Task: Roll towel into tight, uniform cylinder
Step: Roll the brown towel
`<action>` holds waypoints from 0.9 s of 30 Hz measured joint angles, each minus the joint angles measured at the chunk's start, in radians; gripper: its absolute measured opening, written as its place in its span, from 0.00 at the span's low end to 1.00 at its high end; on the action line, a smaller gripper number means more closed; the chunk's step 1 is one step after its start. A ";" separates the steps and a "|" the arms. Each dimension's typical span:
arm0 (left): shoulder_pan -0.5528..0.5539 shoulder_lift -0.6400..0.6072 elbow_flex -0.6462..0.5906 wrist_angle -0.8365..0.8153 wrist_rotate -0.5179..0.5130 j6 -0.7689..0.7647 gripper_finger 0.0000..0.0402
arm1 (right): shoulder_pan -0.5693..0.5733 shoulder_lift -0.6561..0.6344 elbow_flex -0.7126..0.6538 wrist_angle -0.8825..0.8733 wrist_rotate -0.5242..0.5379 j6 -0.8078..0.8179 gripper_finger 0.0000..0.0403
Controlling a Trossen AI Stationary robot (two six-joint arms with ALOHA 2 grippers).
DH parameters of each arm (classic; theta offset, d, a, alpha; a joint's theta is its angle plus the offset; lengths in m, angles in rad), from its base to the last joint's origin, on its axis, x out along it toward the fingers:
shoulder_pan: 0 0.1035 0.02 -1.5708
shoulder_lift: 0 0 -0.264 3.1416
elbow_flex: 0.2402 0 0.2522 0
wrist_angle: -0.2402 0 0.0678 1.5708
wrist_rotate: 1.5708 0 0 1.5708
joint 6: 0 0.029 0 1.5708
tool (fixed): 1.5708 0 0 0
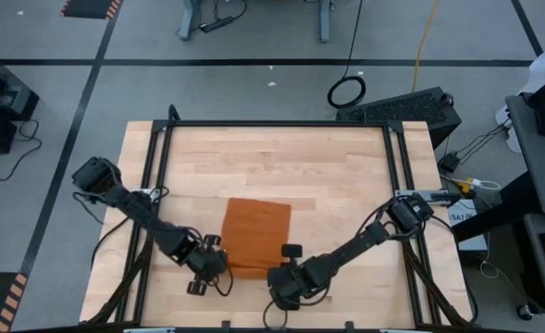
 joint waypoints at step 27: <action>0.093 0.000 -0.015 0.031 0.141 -0.170 0.10 | 0.108 0.063 0.000 0.133 0.457 0.137 0.72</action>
